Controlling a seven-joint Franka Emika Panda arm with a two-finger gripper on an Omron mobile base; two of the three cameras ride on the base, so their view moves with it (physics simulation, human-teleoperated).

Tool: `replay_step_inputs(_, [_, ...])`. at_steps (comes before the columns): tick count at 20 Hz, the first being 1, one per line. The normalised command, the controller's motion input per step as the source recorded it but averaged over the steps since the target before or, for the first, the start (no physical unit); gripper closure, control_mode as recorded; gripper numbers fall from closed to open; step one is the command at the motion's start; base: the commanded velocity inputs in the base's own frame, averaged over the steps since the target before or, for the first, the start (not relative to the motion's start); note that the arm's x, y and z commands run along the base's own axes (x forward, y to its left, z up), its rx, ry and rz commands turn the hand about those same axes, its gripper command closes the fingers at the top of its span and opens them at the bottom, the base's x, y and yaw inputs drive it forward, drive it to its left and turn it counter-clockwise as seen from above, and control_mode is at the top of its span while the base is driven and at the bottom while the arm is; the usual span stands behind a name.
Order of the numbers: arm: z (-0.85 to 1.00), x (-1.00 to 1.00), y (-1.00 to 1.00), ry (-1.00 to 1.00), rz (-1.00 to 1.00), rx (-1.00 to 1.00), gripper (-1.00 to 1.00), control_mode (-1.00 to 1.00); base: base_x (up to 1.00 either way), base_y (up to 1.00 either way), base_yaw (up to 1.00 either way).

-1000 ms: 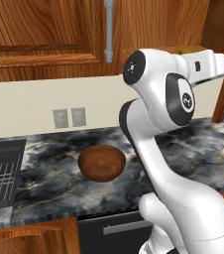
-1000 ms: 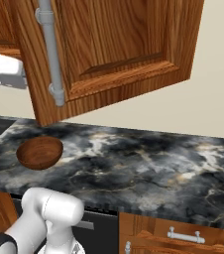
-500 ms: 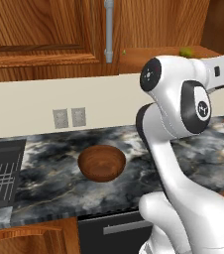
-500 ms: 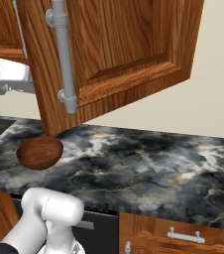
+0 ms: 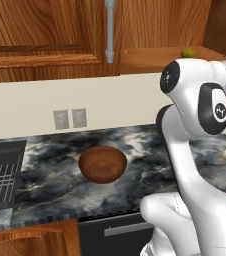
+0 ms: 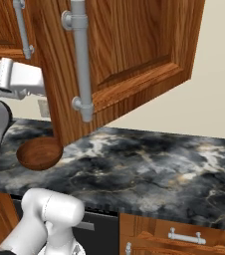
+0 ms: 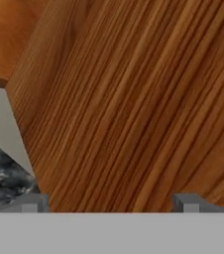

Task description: Open the cabinet. Pick the peach and orange from the cabinet and place them into the bowl. Then close the cabinet.

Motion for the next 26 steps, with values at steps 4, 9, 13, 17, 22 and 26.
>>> replay_step_inputs(4, [0.0, 0.0, -0.43, 0.0, -0.09, -0.02, -1.0, -1.0, 0.0, 0.0, 0.0])
replay_step_inputs(9, [0.0, 0.0, -0.42, 0.0, -0.08, -0.02, -1.0, -1.0, 0.0, 0.0, 0.0])
replay_step_inputs(13, [-0.04, 0.0, -0.45, 0.0, -0.06, -0.03, -1.0, -1.0, 0.0, 0.0, 0.0])
replay_step_inputs(17, [-0.12, 0.0, -0.47, 0.0, -0.04, -0.03, -1.0, -1.0, 0.0, 0.0, 0.0])
replay_step_inputs(22, [-0.14, 0.0, -0.4, 0.0, -0.02, -0.02, -1.0, -1.0, 0.0, 0.0, 0.0])
replay_step_inputs(26, [-0.1, 0.0, -0.31, 0.0, -0.01, 0.0, -1.0, -1.0, 0.0, 0.0, 0.0])
